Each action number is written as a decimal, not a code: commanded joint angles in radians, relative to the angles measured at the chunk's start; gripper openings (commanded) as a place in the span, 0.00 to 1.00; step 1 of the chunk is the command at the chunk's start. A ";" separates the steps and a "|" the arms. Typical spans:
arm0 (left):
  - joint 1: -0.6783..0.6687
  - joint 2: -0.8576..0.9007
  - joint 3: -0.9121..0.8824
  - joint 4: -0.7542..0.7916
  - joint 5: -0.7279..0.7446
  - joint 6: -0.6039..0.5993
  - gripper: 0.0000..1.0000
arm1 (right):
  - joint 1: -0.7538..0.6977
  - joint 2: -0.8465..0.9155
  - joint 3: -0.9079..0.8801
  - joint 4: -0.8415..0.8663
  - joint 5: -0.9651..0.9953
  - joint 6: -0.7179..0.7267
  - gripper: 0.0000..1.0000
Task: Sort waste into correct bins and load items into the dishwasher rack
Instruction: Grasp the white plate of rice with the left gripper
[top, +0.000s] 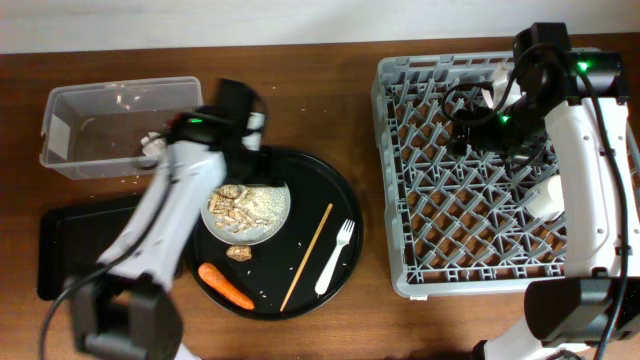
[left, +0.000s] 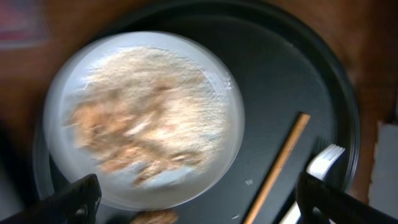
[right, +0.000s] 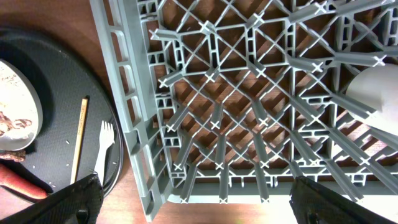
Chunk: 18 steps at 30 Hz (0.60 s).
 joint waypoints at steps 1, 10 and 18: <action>-0.111 0.164 -0.002 0.035 0.009 -0.075 0.99 | 0.003 0.001 -0.007 -0.003 0.015 -0.014 0.99; -0.130 0.307 -0.002 0.189 0.212 -0.093 0.89 | 0.003 0.001 -0.007 -0.006 0.016 -0.014 0.99; -0.130 0.334 -0.028 0.167 0.212 -0.093 0.84 | 0.003 0.001 -0.007 -0.010 0.016 -0.014 0.99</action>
